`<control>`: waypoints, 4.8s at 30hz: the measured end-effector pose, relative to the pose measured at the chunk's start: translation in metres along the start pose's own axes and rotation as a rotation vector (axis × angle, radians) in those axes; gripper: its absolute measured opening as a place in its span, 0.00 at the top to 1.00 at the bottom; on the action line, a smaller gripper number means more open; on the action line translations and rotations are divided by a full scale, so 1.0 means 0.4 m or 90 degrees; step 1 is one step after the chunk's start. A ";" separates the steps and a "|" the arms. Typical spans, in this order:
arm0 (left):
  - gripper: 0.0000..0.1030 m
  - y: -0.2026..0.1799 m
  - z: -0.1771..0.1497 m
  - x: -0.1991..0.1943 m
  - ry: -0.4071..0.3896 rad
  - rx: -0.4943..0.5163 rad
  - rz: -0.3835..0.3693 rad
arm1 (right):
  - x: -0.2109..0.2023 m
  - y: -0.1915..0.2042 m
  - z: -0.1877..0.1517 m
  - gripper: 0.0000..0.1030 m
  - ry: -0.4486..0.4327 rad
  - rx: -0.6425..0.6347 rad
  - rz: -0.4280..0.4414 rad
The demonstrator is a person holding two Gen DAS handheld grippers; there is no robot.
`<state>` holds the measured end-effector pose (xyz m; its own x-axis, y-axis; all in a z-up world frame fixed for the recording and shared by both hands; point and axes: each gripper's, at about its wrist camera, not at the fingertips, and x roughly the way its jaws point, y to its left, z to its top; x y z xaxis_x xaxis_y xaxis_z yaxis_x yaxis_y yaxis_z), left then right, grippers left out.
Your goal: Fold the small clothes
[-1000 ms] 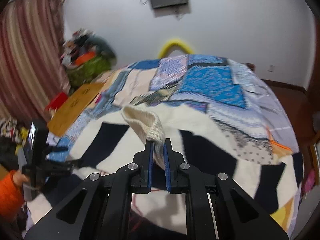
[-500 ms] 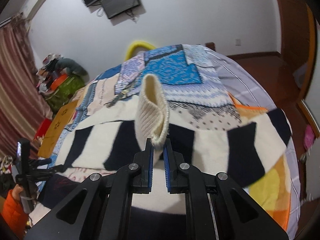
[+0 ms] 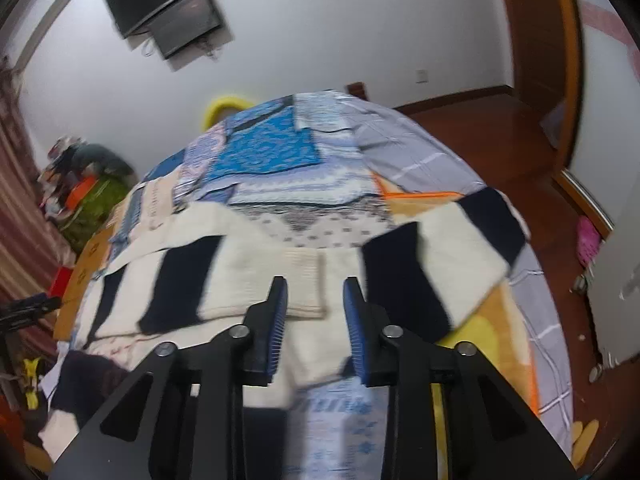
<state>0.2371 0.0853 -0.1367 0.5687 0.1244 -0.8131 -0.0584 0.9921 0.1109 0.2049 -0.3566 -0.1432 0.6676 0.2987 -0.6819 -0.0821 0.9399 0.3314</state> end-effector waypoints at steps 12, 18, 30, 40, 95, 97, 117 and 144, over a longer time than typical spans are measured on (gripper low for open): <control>0.12 -0.216 0.100 0.092 0.023 0.111 -0.027 | 0.051 -0.208 -0.013 0.62 0.039 0.086 -0.077; 0.12 -0.280 0.101 0.146 0.049 0.137 -0.040 | 0.115 -0.297 -0.020 0.62 0.071 0.137 -0.097; 0.12 -0.292 0.090 0.200 0.090 0.135 -0.054 | 0.202 -0.384 -0.001 0.59 0.081 0.214 -0.085; 0.12 -0.280 0.087 0.170 0.081 0.127 -0.061 | 0.176 -0.383 0.025 0.92 0.075 0.196 -0.081; 0.12 -0.120 0.012 -0.072 -0.034 0.078 -0.092 | 0.230 0.443 -0.074 0.90 0.215 -0.240 0.180; 0.12 -0.135 0.016 -0.067 -0.030 0.086 -0.093 | 0.223 0.437 -0.079 0.90 0.228 -0.240 0.183; 0.11 -0.389 0.111 0.019 0.012 0.214 -0.118 | 0.123 0.229 -0.008 0.74 0.134 -0.183 0.099; 0.58 -0.674 0.145 0.230 0.049 0.345 -0.092 | 0.199 0.066 -0.065 0.72 0.193 -0.116 0.095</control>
<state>0.3529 -0.1718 -0.2084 0.4772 0.0080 -0.8788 0.4571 0.8518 0.2559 0.2367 -0.3038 -0.2056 0.3917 0.4446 -0.8056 -0.3103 0.8881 0.3392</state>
